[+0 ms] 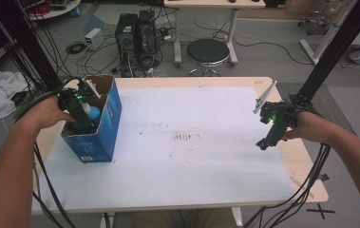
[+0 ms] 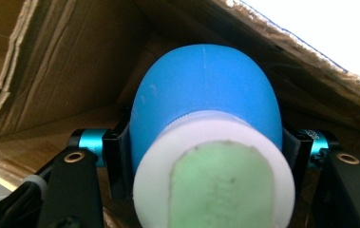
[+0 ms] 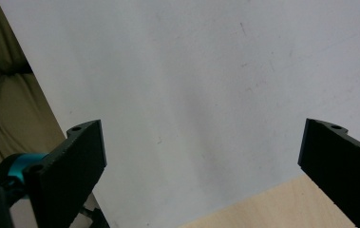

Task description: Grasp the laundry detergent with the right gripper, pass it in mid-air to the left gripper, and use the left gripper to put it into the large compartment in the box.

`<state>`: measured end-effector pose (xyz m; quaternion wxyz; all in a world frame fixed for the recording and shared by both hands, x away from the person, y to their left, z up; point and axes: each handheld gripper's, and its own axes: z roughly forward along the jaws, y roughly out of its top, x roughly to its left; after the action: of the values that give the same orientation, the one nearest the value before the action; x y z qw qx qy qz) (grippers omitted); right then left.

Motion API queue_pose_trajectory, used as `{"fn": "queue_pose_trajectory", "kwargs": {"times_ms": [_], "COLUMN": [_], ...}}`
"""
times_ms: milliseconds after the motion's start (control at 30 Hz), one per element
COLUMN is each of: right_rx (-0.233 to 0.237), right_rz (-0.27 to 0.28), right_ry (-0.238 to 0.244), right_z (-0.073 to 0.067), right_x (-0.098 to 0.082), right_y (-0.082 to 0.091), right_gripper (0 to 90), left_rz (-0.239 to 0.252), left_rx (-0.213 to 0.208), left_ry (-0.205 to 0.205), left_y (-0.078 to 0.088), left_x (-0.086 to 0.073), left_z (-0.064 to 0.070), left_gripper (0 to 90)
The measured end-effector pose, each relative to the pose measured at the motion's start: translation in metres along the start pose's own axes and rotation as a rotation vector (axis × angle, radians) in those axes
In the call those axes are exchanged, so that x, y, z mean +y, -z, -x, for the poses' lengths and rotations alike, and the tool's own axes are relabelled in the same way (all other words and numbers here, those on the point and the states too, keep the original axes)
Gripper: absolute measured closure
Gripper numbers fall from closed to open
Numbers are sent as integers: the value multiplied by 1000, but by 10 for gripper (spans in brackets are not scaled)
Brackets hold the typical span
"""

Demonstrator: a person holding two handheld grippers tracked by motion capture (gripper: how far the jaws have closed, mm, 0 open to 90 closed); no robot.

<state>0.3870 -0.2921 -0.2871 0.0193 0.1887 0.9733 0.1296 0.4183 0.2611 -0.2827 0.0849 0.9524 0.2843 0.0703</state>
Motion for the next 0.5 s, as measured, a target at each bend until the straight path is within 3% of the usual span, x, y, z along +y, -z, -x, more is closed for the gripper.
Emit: {"fn": "queue_pose_trajectory", "kwargs": {"times_ms": [300,333,500], "right_rx": [-4,-1,-1], "right_rz": [20,16,23], "right_ry": [5,7,5], "right_z": [-2,-3,-3], "right_x": [2,2,0], "right_y": [1,1,2], "right_gripper": [10,9,10], "left_rz": [6,13,53], "left_rx": [5,0,0], "left_ry": [19,41,56], "left_y": [-1,1,12], "left_x": [0,-1,-6], "left_z": [-2,-4,-4], "left_gripper": [347,316,301]}}
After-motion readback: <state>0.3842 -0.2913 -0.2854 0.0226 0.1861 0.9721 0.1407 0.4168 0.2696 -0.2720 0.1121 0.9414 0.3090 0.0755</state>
